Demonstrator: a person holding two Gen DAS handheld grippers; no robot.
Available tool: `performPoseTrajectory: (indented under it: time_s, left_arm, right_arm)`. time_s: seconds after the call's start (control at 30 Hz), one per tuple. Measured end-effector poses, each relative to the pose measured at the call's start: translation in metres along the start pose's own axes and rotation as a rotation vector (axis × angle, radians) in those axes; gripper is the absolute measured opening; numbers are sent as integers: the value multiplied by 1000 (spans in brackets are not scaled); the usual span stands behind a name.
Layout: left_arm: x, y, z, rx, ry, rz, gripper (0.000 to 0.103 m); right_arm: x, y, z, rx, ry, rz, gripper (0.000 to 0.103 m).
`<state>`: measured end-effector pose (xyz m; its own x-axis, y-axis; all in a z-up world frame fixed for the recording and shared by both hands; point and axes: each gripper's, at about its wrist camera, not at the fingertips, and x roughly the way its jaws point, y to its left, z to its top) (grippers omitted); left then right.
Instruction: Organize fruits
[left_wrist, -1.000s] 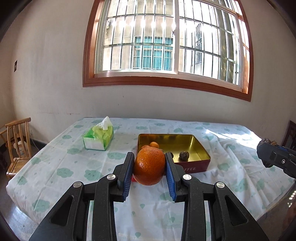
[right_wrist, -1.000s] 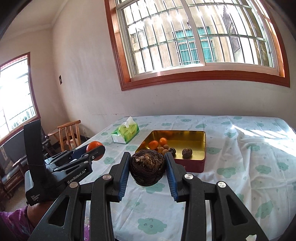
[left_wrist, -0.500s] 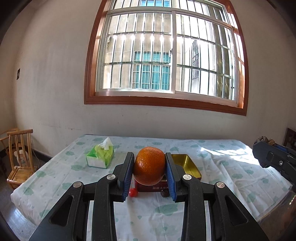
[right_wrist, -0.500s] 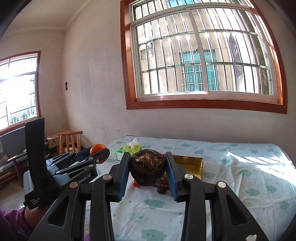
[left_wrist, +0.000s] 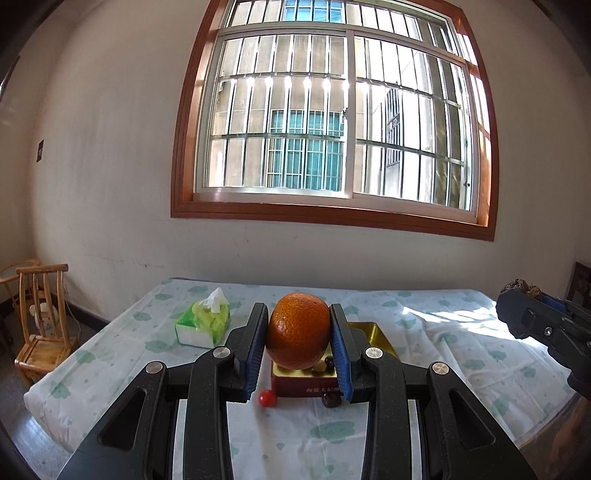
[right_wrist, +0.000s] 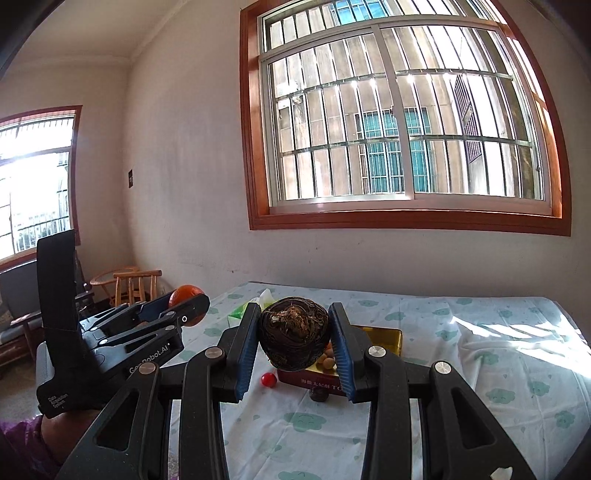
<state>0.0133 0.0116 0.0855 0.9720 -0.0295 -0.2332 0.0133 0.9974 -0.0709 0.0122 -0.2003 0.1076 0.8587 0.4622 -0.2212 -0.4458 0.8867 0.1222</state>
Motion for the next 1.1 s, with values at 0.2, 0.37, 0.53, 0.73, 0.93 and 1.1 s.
performPoseTrajectory:
  time_s: [0.2,0.37,0.53,0.73,0.93,1.1]
  left_arm:
    - [10,1,8,4,0,9,34]
    - [19,2,12,2,3,16,34]
    - [32,0,17,7,12,22,35]
    - [54,0,20,7,33,30,35]
    - [78,-3,21,12,57,41,35]
    - [98,-3,20,17,83,43,35]
  right_arm:
    - [9,-6,3,7,3,-6,35]
    - [16,-11,7,14,5,-9,35]
    - [26,-17,11,20,11,-12,35]
    - [41,-24,13,34,29,-13,35]
    - [61,-35,13,60,53,-15,35]
    - [78,-43,16,71,70,-21,35]
